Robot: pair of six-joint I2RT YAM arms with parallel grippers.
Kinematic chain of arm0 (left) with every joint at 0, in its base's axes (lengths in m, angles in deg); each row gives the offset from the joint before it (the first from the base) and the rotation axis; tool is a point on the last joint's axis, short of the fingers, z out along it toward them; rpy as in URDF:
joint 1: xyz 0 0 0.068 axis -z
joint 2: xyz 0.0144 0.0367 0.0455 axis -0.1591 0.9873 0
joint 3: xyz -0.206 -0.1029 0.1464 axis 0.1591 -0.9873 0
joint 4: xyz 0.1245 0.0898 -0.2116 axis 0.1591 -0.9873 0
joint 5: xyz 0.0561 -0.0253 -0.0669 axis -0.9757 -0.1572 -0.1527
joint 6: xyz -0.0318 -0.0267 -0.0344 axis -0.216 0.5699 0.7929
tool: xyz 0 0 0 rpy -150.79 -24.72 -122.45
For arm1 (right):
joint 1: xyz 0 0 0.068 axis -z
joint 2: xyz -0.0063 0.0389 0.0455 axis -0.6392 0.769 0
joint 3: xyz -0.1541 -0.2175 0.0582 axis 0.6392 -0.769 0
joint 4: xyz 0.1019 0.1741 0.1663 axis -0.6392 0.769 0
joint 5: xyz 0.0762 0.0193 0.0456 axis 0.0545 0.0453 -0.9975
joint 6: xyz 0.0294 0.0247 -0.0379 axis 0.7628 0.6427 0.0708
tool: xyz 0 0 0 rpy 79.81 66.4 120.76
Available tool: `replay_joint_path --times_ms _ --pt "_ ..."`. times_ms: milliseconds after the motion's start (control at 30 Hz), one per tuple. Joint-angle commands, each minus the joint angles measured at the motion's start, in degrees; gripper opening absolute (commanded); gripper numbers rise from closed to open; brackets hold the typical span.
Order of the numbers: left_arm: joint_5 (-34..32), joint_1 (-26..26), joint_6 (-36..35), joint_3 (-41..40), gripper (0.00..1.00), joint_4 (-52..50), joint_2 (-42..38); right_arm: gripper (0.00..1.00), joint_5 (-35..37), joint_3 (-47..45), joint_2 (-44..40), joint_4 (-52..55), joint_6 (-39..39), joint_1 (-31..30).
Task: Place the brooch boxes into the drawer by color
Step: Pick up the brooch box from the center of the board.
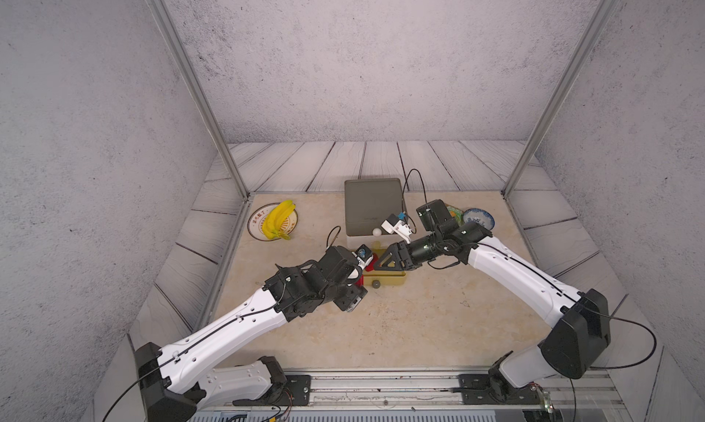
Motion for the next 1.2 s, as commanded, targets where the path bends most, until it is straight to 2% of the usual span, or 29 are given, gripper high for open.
replay_joint_path --times_ms 0,367,933,1067,1167 --pt "-1.2 0.9 -1.2 -0.1 0.60 1.3 -0.5 0.67 -2.3 -1.8 0.0 -3.7 2.6 -1.0" --pt "-0.2 2.1 -1.4 0.7 0.60 2.4 0.6 0.62 -1.3 -5.0 1.3 -16.4 10.7 -3.4" --pt "-2.2 2.5 -0.6 2.5 0.60 2.3 3.2 0.51 0.1 -4.3 4.8 -16.4 10.7 -8.0" --pt "-2.0 2.6 -0.5 2.8 0.60 2.0 3.3 0.43 1.0 -4.5 5.2 -16.1 10.9 -8.3" --pt "-2.1 2.7 -0.6 2.8 0.61 1.9 3.3 0.28 1.6 -4.4 5.7 -16.2 11.5 -8.4"
